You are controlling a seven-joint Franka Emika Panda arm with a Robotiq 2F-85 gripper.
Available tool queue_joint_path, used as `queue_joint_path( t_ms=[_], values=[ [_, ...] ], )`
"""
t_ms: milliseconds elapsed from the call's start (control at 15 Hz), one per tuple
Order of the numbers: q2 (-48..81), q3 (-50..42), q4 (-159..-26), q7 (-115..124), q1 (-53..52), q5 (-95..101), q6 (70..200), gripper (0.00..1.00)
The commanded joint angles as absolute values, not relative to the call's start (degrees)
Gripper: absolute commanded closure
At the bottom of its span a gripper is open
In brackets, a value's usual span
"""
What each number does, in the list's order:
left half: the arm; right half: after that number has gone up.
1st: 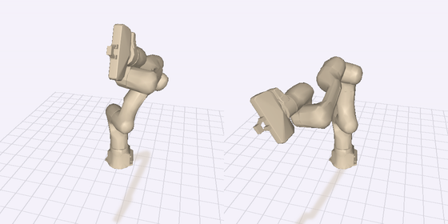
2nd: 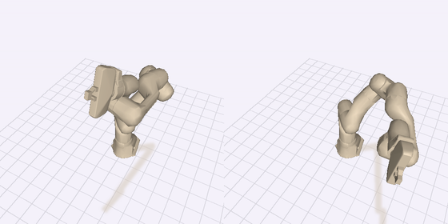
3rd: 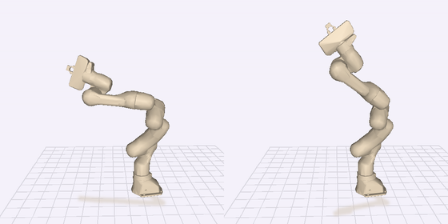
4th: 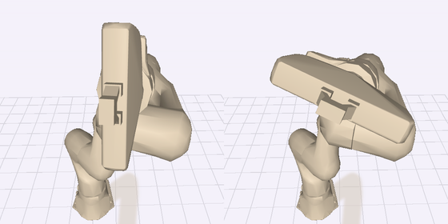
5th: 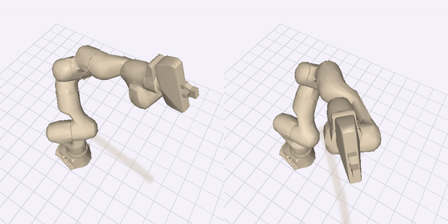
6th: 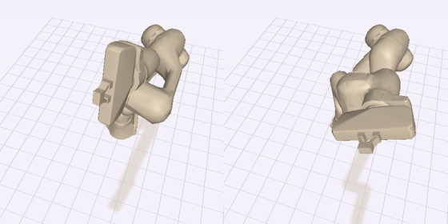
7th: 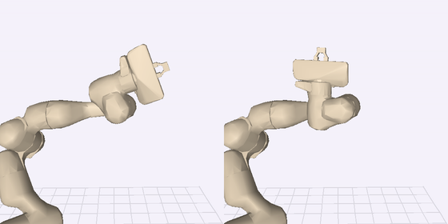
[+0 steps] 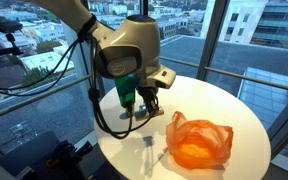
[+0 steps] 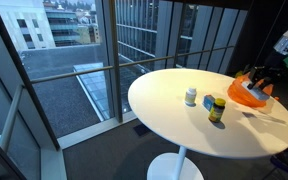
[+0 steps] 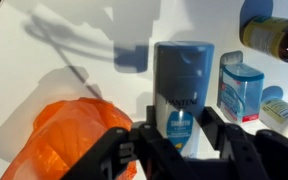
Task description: Move the white bottle from the plastic bag to the table
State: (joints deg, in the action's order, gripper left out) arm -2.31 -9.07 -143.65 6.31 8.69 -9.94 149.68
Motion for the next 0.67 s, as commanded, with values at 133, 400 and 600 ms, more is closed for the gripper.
queue_joint_path(
  t_ms=[133,400,600],
  values=[
    [-2.19,-9.0,-143.61,6.42,8.76,-9.84,149.56,0.51],
    [-0.5,-8.28,-143.54,5.43,7.97,-10.89,151.59,0.76],
    [1.94,-7.01,-143.14,4.73,6.91,-12.06,154.21,0.76]
  ],
)
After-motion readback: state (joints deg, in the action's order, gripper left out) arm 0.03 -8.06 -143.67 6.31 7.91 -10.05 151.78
